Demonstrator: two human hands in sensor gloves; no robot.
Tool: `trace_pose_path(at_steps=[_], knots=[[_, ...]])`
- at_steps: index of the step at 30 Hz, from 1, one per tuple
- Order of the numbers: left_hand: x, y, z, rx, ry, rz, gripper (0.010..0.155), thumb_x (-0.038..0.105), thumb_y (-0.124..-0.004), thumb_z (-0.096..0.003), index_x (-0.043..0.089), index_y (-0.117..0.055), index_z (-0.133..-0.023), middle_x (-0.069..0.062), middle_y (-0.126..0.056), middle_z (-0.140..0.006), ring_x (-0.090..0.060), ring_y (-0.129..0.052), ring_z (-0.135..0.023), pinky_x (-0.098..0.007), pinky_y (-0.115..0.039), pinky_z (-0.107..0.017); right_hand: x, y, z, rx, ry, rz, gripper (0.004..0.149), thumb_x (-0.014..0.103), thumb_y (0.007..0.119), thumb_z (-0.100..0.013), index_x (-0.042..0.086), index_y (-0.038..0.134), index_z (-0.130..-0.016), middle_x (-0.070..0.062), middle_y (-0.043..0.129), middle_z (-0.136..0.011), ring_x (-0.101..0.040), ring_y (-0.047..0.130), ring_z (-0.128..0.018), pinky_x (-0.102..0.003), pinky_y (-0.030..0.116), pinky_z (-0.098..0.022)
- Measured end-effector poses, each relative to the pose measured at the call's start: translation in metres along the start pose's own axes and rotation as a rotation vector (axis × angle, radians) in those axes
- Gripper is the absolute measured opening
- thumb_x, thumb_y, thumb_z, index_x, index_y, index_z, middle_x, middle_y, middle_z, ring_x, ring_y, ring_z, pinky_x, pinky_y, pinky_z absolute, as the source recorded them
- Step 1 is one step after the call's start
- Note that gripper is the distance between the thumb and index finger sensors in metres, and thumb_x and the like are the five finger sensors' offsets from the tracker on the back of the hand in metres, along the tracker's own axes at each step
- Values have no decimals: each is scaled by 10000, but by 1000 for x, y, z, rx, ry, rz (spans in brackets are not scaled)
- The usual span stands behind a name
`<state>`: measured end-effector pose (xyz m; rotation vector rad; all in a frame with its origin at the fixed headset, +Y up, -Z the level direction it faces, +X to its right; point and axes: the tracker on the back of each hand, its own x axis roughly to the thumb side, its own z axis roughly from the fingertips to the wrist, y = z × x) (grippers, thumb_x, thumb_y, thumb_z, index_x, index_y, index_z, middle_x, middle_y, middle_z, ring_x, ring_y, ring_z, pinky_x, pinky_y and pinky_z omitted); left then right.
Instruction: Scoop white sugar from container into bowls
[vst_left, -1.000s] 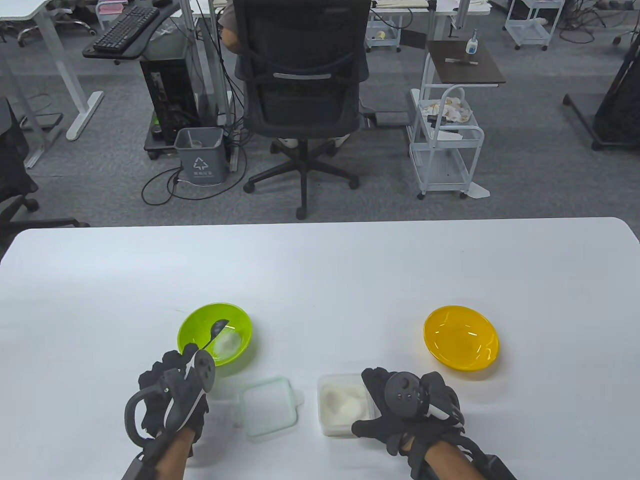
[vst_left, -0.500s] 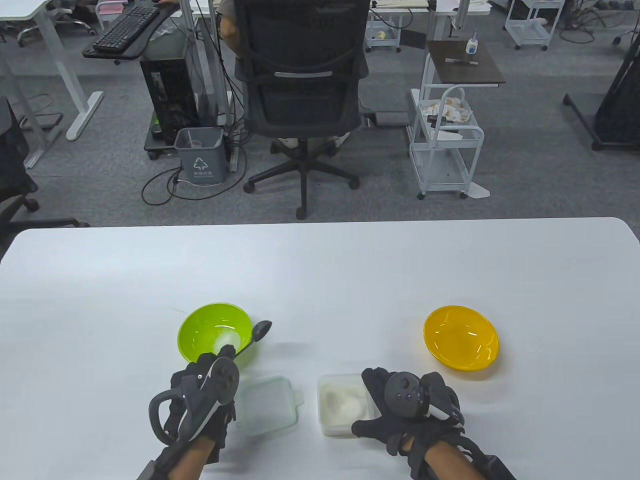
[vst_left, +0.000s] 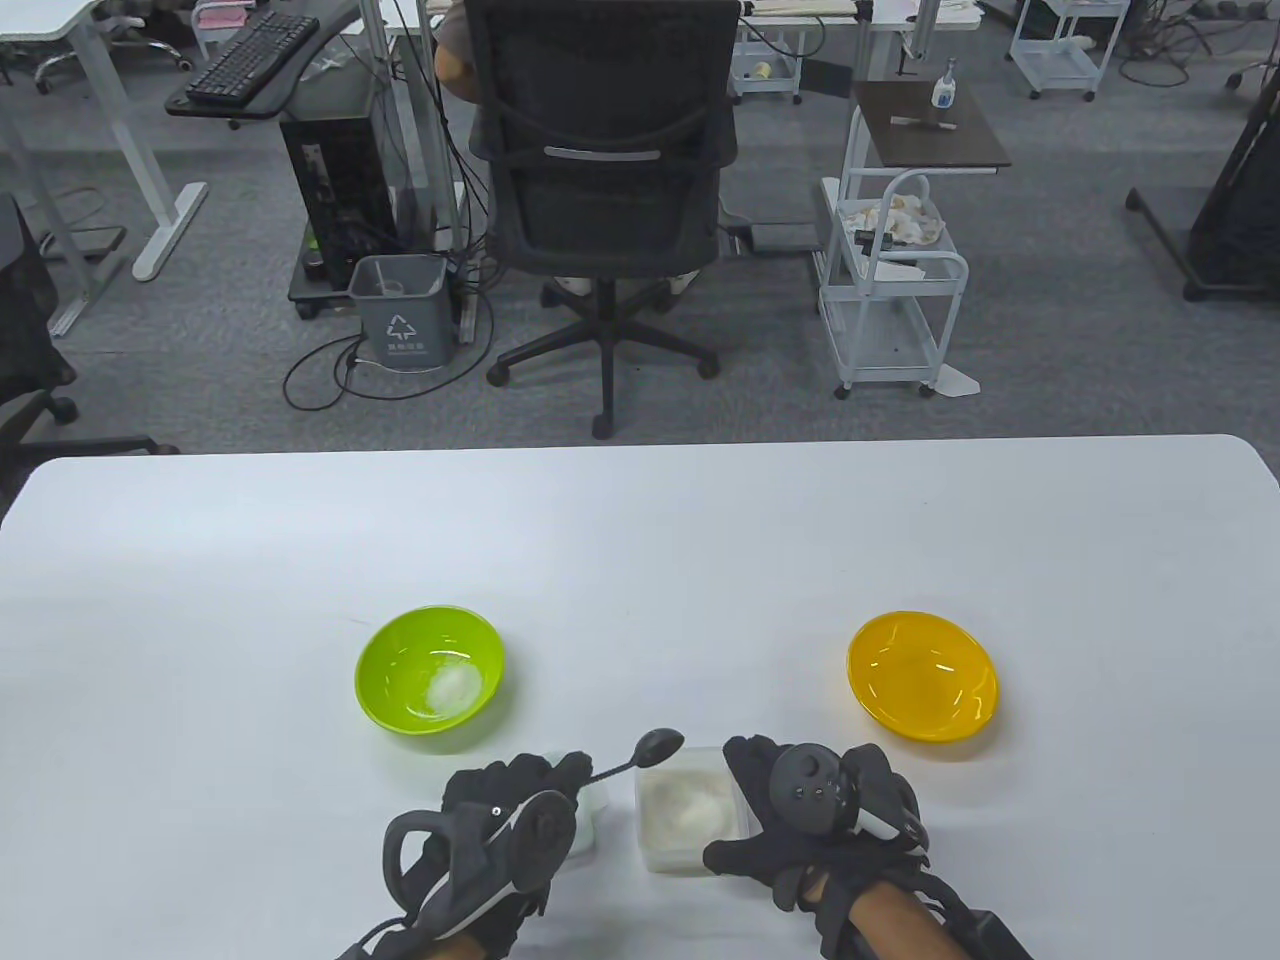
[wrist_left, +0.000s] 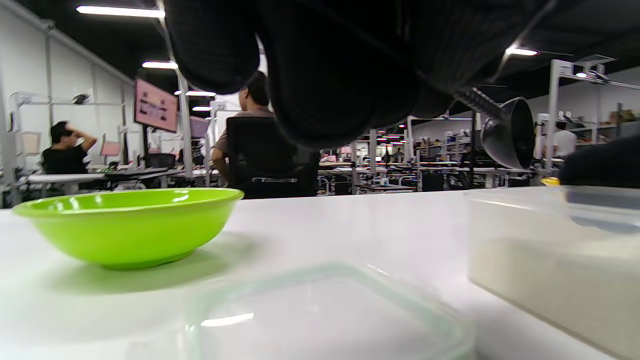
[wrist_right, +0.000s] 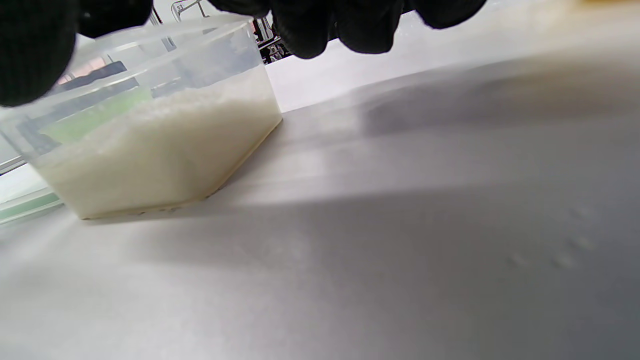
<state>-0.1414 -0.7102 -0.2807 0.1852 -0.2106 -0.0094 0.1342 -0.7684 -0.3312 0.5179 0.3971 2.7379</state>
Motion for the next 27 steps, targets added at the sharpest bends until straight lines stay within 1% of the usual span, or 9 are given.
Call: trace_pose_path(at_steps=[4,12,14,16,19,21,23,24,27], knots=[[18,-4,5,36,-96,-126,447,473,-790,-441,521,-846,-882,173,-946,-809,-47,-1043,-516,-409,-815,-608,0,0,0,0,0,1,980,753,758,-398,290,284,-1120,-135,352,-1207,-435,434,-1126,-635,411,-779],[42,-9,10,120,-188,-352,449,471,-811,-434,529,-853,-877,193,-958,-803,-38,-1052,-485,-395,-833,-585,0,0,0,0,0,0,980,754,756,-398,291,283,-1120,-134,354,-1207,-433,433,-1126,-635,410,-780],[46,-10,11,127,-221,-399,449,473,-808,-434,527,-853,-878,192,-963,-794,-34,-1052,-473,-391,-839,-575,0,0,0,0,-1,3,980,754,755,-398,290,282,-1120,-134,353,-1207,-434,435,-1126,-635,410,-779],[50,-10,12,108,-240,-410,452,475,-804,-435,516,-852,-882,190,-964,-788,-33,-1050,-465,-389,-839,-573,0,0,0,-1,-1,4,980,755,755,-398,291,282,-1120,-135,355,-1207,-434,435,-1126,-634,410,-780],[53,-10,13,71,-253,-377,451,481,-802,-433,495,-862,-879,180,-977,-766,-27,-1048,-439,-384,-847,-557,0,0,0,-1,-1,6,980,756,753,-398,291,282,-1120,-134,353,-1208,-433,434,-1126,-635,411,-779],[51,-10,11,28,-238,-324,452,483,-796,-434,469,-866,-880,175,-983,-751,-25,-1047,-424,-384,-851,-548,0,0,0,-2,0,6,980,755,754,-398,290,282,-1121,-135,355,-1207,-434,434,-1125,-634,411,-780],[44,-11,6,-20,-206,-233,450,484,-792,-433,465,-870,-876,174,-990,-737,-24,-1048,-412,-382,-855,-538,0,0,0,-3,-1,6,979,755,754,-398,291,283,-1120,-134,353,-1207,-435,433,-1126,-634,410,-780],[41,-12,4,-53,-200,-188,451,483,-789,-435,458,-870,-879,169,-992,-733,-25,-1048,-408,-383,-857,-533,0,0,0,-3,-1,7,978,755,754,-399,290,284,-1120,-134,355,-1207,-433,434,-1126,-634,411,-780],[28,-17,-2,-167,-126,1,451,475,-788,-436,442,-875,-878,156,-1001,-719,-34,-1050,-394,-391,-859,-520,0,0,0,-3,-1,7,979,755,754,-398,291,282,-1120,-133,354,-1207,-435,434,-1125,-635,410,-779]])
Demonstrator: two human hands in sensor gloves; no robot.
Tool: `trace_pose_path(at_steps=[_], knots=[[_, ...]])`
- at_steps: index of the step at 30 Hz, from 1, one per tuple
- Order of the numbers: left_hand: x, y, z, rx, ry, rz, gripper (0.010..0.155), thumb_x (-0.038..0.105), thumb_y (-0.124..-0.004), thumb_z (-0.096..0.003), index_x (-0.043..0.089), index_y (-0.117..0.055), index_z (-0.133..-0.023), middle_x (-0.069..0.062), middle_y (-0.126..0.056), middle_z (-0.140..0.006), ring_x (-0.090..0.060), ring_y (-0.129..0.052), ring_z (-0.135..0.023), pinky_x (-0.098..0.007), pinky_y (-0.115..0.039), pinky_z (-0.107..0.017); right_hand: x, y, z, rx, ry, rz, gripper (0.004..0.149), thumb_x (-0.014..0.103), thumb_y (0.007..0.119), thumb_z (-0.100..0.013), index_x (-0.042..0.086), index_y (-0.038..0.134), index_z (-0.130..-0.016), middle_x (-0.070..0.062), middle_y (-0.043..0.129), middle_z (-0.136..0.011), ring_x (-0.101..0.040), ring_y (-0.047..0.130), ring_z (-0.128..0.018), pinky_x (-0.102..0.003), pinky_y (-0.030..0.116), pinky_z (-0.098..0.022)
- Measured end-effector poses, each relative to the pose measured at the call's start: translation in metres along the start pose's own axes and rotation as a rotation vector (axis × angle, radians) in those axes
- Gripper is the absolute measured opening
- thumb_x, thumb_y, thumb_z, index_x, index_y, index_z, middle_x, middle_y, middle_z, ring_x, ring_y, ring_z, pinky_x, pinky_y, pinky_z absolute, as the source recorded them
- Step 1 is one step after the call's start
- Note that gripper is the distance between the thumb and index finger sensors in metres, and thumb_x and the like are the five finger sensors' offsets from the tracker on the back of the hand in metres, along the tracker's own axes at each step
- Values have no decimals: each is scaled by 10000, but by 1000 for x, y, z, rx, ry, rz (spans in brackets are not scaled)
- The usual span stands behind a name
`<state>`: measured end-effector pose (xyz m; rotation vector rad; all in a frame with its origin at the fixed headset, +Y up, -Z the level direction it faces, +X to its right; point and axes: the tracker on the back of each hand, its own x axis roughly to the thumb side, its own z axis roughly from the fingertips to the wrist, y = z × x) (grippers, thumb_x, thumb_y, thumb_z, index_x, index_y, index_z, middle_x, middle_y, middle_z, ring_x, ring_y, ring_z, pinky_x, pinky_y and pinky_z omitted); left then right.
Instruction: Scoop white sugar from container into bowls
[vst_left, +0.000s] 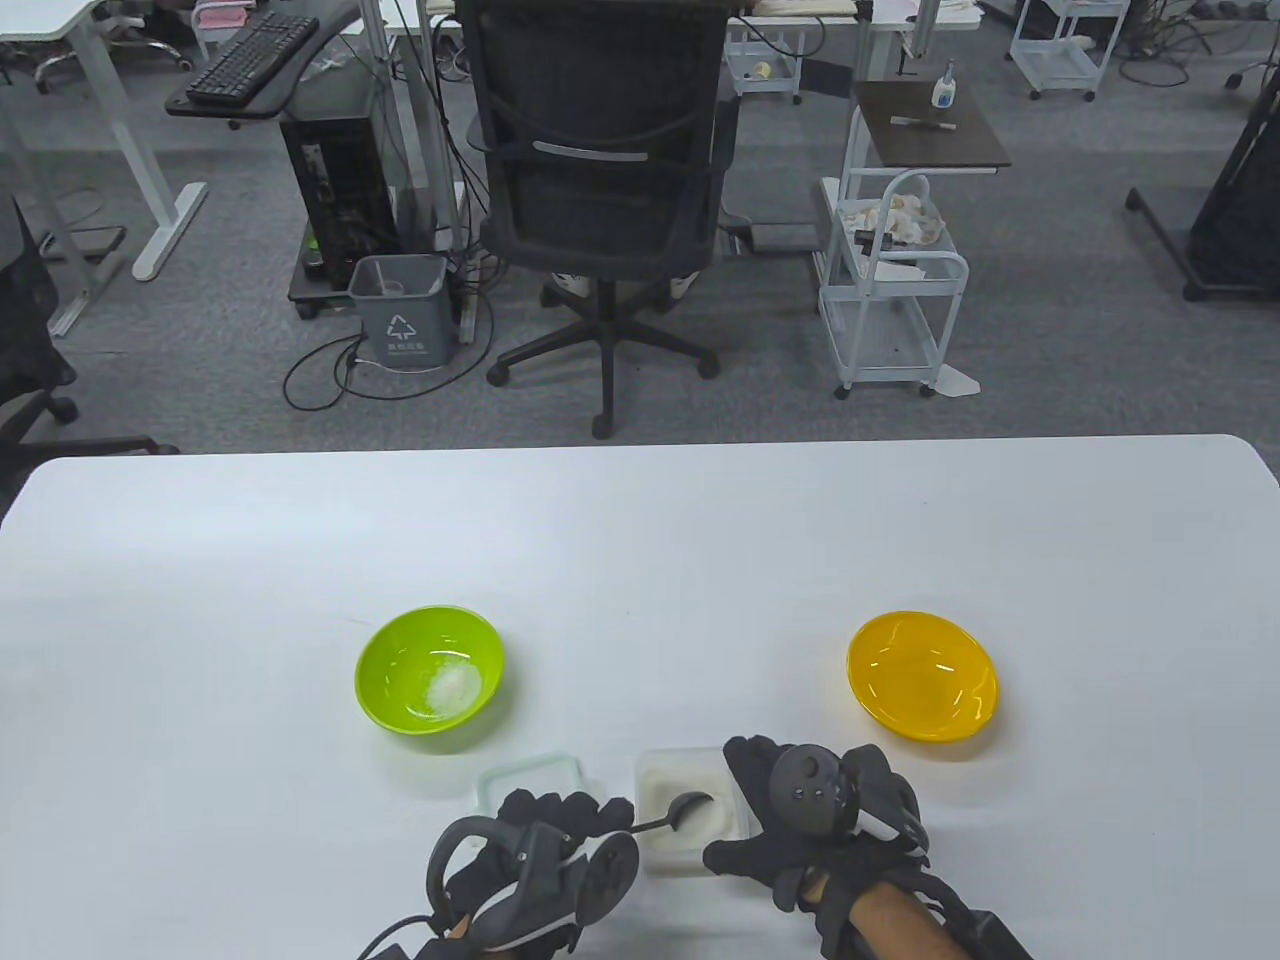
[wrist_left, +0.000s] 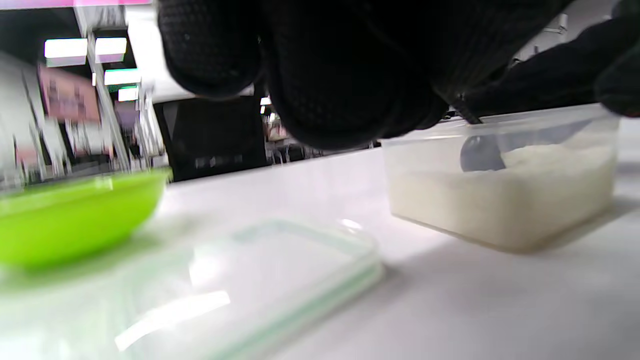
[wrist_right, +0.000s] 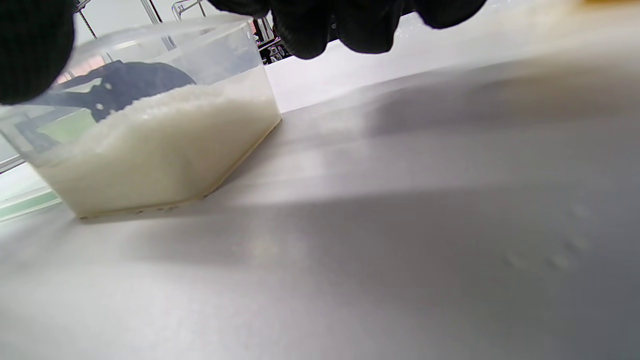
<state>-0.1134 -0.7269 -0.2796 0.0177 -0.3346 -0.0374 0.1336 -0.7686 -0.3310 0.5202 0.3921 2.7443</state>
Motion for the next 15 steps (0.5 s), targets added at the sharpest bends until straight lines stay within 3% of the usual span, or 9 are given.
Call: trace_pose_path(at_steps=[15], knots=[[-47,-40,-13,-421,203,719,460,462,-742,-453,366,-862,-886,140,-996,-691,-31,-1044,-376,-393,-860,-499,0,0,0,2,1,-8,980,754,755,-398,291,280,-1119,-136,357,-1206,-435,435,-1125,-634,411,-779]])
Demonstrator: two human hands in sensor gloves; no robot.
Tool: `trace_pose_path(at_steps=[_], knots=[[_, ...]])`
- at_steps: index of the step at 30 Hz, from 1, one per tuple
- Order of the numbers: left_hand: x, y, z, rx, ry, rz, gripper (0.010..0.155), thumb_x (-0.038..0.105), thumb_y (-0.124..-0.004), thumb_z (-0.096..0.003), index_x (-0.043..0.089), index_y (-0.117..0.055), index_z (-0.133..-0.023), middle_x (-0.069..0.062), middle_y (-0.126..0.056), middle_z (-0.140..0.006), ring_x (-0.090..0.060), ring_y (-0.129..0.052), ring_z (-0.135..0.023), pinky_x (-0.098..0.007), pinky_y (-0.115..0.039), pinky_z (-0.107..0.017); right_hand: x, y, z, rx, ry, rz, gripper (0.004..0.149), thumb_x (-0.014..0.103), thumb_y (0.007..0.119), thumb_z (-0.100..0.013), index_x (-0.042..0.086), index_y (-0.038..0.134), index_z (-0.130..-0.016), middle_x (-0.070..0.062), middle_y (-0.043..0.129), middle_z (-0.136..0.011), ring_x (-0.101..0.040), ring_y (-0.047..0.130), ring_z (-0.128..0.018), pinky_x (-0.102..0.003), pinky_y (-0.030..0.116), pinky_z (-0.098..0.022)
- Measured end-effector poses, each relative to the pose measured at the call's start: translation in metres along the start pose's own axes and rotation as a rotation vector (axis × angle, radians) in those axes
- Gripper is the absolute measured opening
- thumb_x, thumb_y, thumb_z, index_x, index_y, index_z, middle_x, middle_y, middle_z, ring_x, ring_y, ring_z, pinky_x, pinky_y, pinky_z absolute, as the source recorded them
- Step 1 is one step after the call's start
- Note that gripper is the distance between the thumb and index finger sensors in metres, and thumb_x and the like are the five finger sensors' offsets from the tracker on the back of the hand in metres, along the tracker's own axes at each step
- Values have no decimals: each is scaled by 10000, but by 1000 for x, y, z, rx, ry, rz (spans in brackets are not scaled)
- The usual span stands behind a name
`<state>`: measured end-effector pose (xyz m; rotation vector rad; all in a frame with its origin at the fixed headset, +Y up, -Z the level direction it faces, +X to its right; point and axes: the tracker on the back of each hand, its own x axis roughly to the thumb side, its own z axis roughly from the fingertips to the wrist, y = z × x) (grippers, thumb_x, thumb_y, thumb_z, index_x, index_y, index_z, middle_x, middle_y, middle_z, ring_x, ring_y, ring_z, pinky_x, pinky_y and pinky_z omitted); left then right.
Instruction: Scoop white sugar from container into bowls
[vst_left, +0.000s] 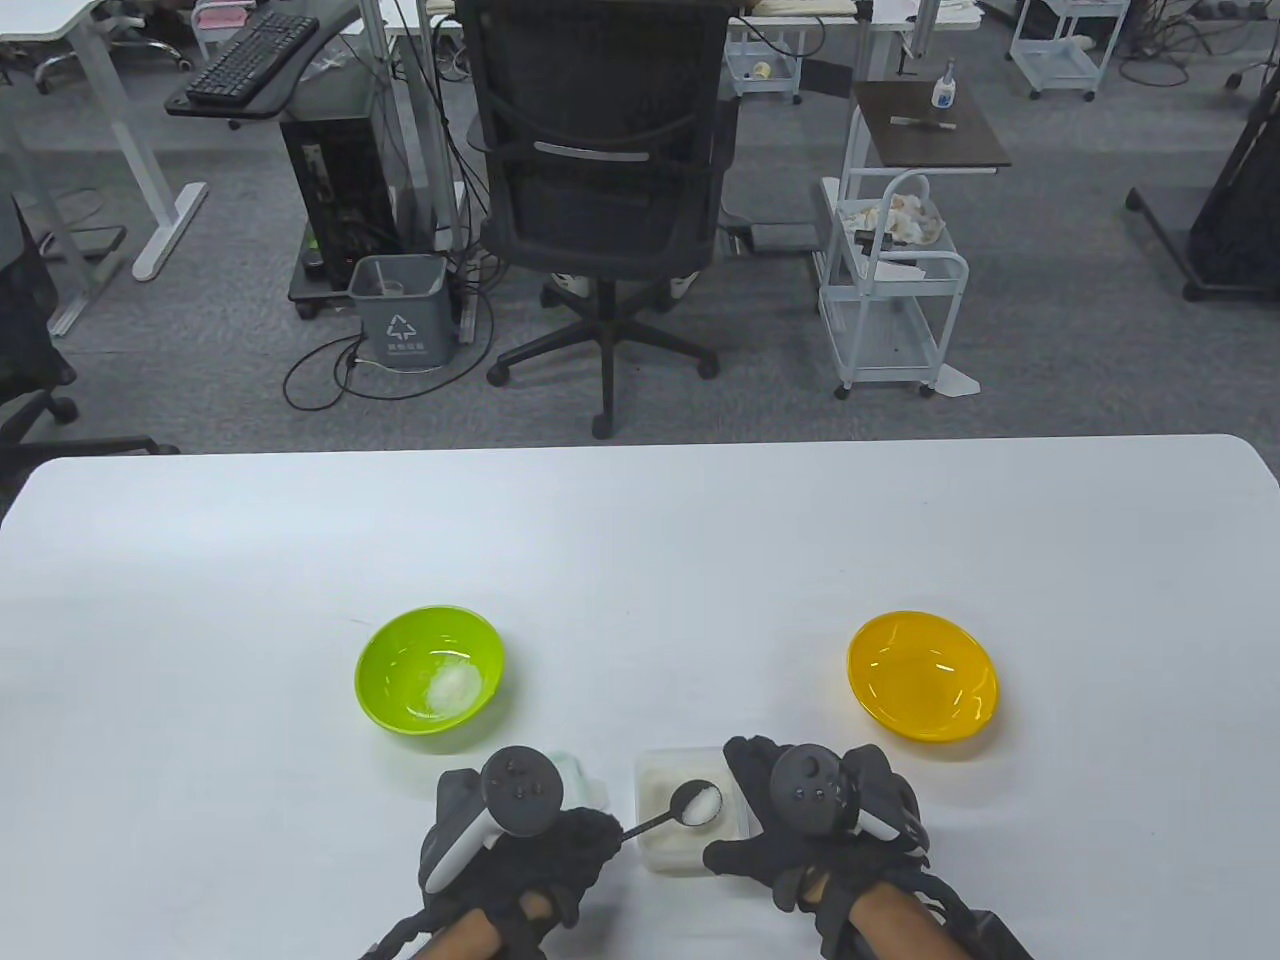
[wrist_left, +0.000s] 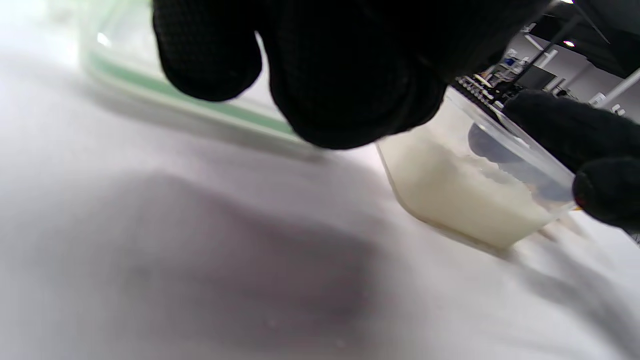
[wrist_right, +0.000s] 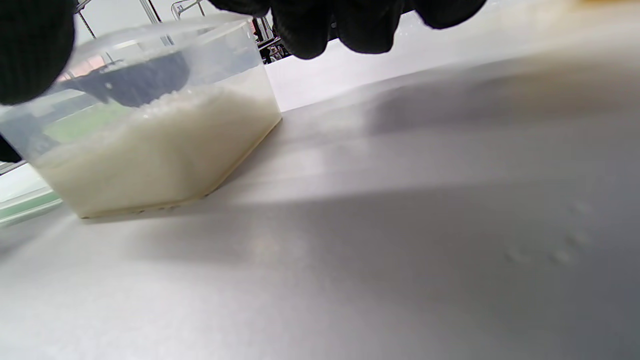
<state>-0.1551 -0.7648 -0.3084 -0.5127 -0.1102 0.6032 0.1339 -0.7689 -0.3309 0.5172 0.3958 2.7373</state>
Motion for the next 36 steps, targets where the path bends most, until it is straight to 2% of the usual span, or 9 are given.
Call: trace_pose_path(at_steps=[3,12,19,27,36], knots=[[-8,-1,-3,-57,16,94,460,461,-738,-456,362,-856,-889,139,-988,-694,-32,-1040,-384,-394,-854,-505,0,0,0,-1,0,2,979,753,754,-399,289,280,-1119,-135,359,-1205,-435,434,-1125,-633,412,-779],[-14,-1,-6,-104,25,170,461,466,-735,-458,370,-846,-895,144,-980,-704,-26,-1040,-397,-389,-852,-514,0,0,0,0,0,0,978,753,754,-399,290,280,-1119,-136,361,-1204,-436,435,-1124,-634,411,-779],[-15,9,-2,-78,0,241,460,465,-737,-458,372,-845,-895,142,-978,-707,-29,-1040,-401,-392,-849,-517,0,0,0,0,1,6,979,753,753,-399,288,281,-1119,-138,361,-1204,-437,435,-1123,-634,414,-778],[-33,38,6,32,16,376,463,454,-748,-454,356,-851,-894,127,-983,-704,-44,-1044,-401,-401,-847,-515,0,0,0,0,1,3,979,752,755,-399,288,281,-1119,-140,362,-1203,-438,435,-1123,-634,413,-778],[-80,78,13,241,127,526,472,437,-760,-450,344,-845,-905,111,-978,-720,-59,-1046,-416,-413,-840,-522,0,0,0,-2,1,5,978,752,752,-400,287,281,-1119,-138,362,-1204,-437,436,-1123,-633,414,-778]])
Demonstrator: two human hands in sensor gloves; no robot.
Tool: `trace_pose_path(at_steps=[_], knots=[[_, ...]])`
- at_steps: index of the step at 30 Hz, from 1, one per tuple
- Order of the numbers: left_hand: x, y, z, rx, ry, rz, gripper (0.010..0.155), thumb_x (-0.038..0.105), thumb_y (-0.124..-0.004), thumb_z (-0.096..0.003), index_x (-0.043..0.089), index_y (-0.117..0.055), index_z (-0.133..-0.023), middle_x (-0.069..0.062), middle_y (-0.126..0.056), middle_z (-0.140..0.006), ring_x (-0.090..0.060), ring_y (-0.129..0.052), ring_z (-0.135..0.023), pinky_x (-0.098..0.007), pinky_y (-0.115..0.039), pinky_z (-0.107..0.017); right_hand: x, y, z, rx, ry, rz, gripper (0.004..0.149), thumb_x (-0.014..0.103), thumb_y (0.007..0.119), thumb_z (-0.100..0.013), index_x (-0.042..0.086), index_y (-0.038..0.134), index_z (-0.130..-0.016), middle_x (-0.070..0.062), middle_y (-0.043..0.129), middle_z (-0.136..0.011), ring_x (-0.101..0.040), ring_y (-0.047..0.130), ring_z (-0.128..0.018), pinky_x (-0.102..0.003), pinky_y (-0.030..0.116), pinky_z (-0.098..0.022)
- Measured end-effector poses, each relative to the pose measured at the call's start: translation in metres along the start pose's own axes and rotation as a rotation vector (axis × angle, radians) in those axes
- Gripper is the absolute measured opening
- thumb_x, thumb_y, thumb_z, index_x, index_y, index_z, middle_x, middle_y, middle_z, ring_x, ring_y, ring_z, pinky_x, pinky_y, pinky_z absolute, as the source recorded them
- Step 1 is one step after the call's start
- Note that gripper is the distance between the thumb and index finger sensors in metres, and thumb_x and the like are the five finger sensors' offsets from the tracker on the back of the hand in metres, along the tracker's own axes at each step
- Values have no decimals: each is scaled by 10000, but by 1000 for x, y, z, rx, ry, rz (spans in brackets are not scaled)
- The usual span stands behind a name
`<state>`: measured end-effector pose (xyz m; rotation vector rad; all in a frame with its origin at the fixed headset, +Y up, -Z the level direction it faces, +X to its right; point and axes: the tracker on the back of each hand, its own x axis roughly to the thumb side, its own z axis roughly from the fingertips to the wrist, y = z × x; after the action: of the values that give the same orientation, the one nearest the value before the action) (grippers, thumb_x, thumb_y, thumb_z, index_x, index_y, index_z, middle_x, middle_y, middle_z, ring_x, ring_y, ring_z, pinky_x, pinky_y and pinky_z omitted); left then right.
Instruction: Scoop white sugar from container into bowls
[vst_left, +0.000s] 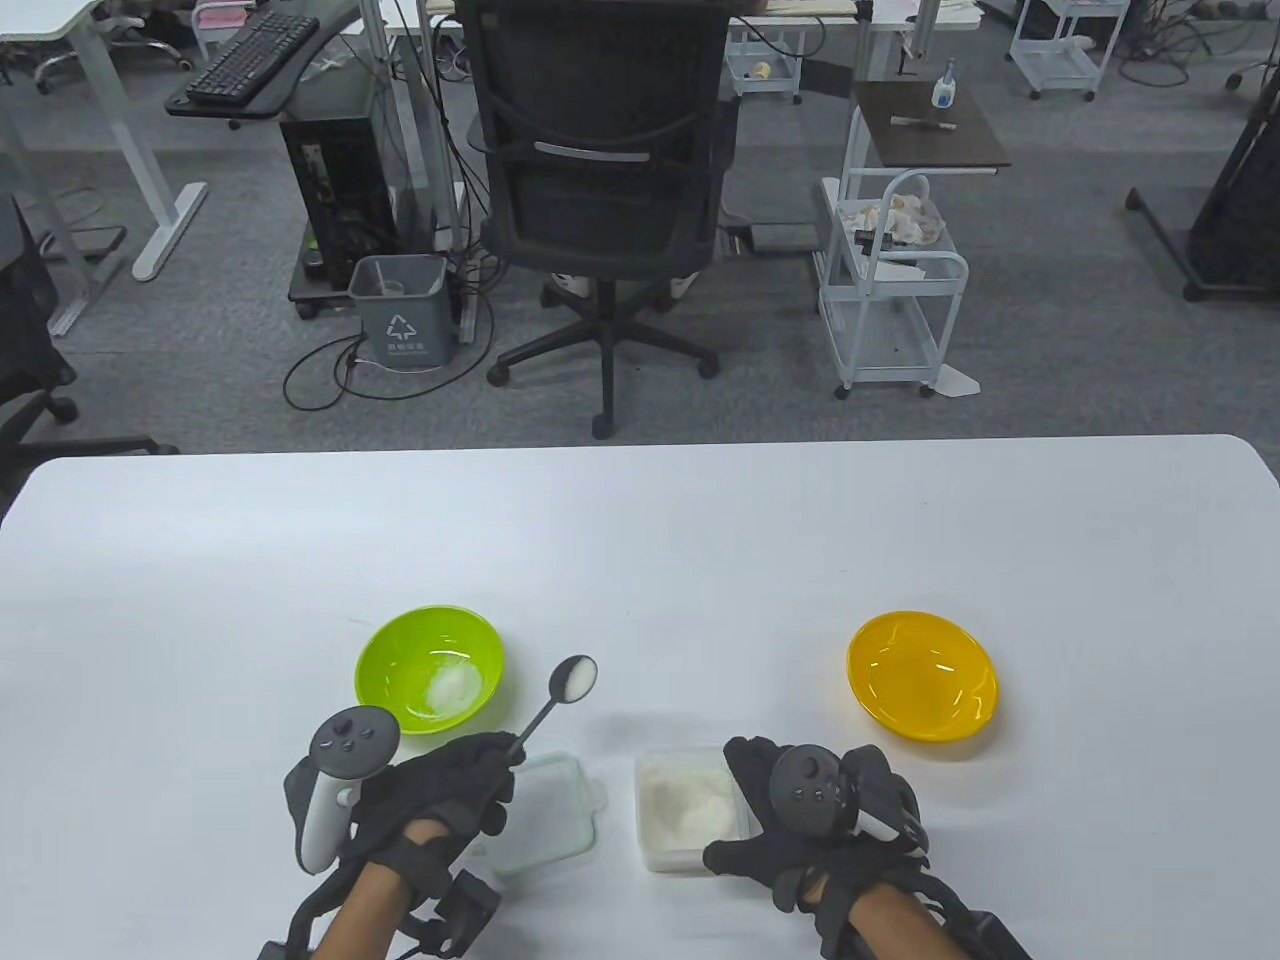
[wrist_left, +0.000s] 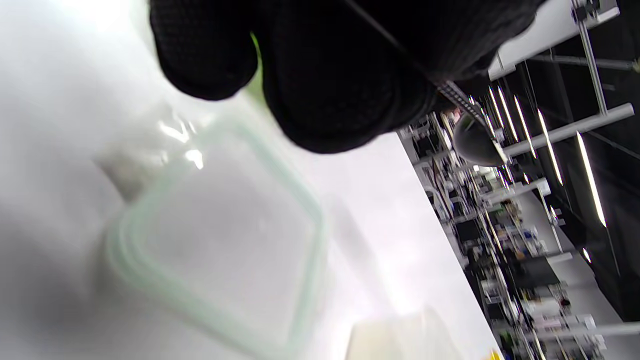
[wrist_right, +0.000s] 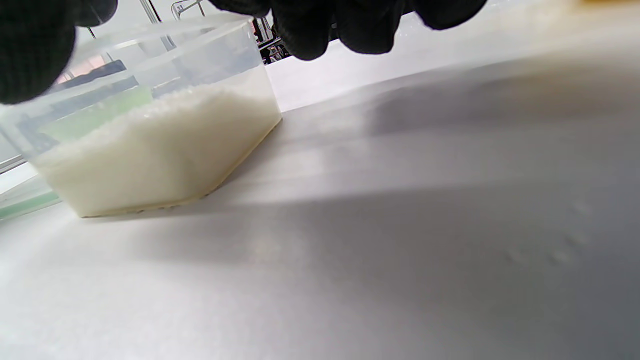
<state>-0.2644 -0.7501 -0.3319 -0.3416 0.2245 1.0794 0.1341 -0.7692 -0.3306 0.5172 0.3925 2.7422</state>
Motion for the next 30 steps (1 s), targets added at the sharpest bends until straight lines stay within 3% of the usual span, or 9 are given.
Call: trace_pose_path(at_steps=[9,18,24,30], knots=[[-21,40,-1,210,112,31,499,404,-771,-448,318,-817,-938,81,-956,-767,-79,-1045,-447,-429,-826,-537,0,0,0,-1,0,-3,977,752,752,-400,289,280,-1119,-138,362,-1204,-437,437,-1122,-634,413,-778],[-21,51,2,393,187,-185,555,350,-792,-444,358,-742,-997,59,-877,-877,-96,-1026,-516,-445,-797,-576,-1,1,0,2,0,-12,977,749,753,-401,287,276,-1118,-141,363,-1202,-437,437,-1121,-633,416,-777],[4,38,10,640,150,-661,555,342,-801,-444,445,-746,-987,67,-862,-904,-105,-1016,-556,-456,-779,-605,-1,1,0,3,0,-14,977,750,753,-401,289,274,-1117,-138,363,-1203,-436,437,-1122,-634,414,-777],[21,16,13,771,82,-1083,553,346,-806,-442,501,-750,-971,81,-844,-925,-106,-1006,-596,-460,-763,-633,-1,1,0,2,-1,-9,976,751,751,-402,289,275,-1117,-141,363,-1202,-437,437,-1121,-634,416,-777]])
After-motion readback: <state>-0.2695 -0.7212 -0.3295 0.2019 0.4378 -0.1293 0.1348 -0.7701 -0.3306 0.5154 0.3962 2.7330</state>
